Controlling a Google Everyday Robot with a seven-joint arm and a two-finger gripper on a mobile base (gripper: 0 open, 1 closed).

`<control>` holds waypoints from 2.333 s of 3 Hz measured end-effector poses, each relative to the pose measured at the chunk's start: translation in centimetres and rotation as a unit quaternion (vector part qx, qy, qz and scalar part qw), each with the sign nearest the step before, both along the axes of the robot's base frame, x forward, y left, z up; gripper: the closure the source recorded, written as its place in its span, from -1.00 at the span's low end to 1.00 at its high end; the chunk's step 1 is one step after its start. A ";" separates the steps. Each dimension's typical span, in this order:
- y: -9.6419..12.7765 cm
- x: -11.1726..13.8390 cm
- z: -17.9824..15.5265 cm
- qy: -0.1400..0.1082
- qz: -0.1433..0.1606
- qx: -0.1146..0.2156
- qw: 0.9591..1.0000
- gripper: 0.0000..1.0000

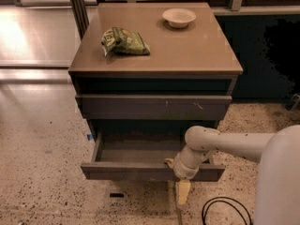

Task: Open middle drawer

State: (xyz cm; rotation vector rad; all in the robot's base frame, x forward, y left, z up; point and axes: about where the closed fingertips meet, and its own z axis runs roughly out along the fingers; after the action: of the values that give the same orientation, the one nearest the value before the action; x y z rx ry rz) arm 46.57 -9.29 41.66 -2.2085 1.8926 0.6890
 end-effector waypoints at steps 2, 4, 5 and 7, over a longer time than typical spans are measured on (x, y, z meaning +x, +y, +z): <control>0.1 -0.4 -0.1 0.009 0.004 0.005 1.000 -1.00; 0.5 -5.9 1.9 0.039 0.013 0.022 0.999 -1.00; 0.7 -5.7 1.4 0.037 0.028 0.022 0.999 -1.00; 1.0 -6.8 1.3 0.034 0.061 0.026 0.997 -1.00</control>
Offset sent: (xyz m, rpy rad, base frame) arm -0.0740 0.0029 0.0058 0.0690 0.1286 0.0694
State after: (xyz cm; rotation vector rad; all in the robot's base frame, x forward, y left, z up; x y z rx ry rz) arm 39.74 -8.25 42.93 -2.3119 1.7604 0.8335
